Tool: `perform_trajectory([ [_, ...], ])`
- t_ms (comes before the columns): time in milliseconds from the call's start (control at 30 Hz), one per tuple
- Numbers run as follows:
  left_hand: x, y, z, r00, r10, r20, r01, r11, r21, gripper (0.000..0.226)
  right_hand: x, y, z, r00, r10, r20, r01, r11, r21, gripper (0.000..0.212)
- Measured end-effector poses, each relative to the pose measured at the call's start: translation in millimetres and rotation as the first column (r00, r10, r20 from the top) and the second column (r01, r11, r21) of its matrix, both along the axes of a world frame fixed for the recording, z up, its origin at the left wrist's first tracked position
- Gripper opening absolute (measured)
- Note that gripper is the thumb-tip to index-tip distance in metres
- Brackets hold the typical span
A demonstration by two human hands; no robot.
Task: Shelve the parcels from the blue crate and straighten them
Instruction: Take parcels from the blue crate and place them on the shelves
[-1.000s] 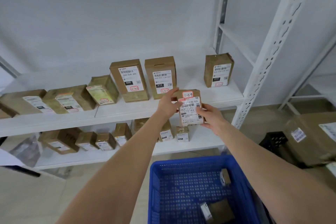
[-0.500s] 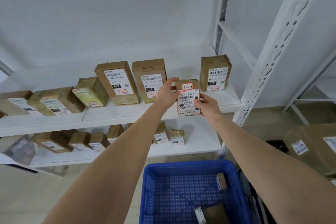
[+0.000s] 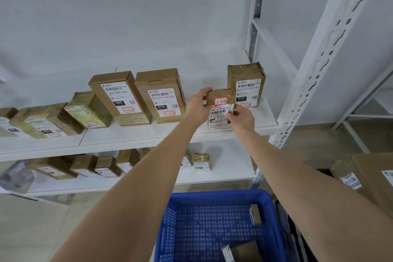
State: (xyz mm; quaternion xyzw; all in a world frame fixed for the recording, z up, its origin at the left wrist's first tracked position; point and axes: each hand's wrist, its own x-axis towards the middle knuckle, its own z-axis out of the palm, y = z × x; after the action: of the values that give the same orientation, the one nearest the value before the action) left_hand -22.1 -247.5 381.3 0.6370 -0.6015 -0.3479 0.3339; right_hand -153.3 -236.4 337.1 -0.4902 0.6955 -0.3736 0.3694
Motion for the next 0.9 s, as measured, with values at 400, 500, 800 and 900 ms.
perform_trajectory([
  [400, -4.6, -8.6, -22.3, 0.986, 0.006, 0.167, 0.004, 0.998, -0.062, 0.054, -3.5, -16.7, -24.9, 0.988, -0.037, -0.147, 0.03, 0.998, -0.052, 0.026],
  [500, -6.7, -5.0, -21.0, 0.953, -0.002, 0.304, 0.043, 0.991, -0.128, 0.055, -5.3, -14.2, -21.6, 0.982, -0.032, -0.187, 0.017, 0.996, -0.083, 0.031],
  [800, -14.3, 3.1, -7.4, 0.763, -0.019, 0.646, 0.191, 0.962, -0.197, 0.048, -8.2, -14.4, 16.4, 0.667, 0.112, -0.737, -0.448, 0.85, -0.276, 0.052],
  [900, -14.1, 2.6, -9.7, 0.769, -0.001, 0.64, 0.17, 0.964, -0.204, 0.046, -8.3, -12.1, 16.5, 0.651, 0.134, -0.747, -0.503, 0.813, -0.292, 0.047],
])
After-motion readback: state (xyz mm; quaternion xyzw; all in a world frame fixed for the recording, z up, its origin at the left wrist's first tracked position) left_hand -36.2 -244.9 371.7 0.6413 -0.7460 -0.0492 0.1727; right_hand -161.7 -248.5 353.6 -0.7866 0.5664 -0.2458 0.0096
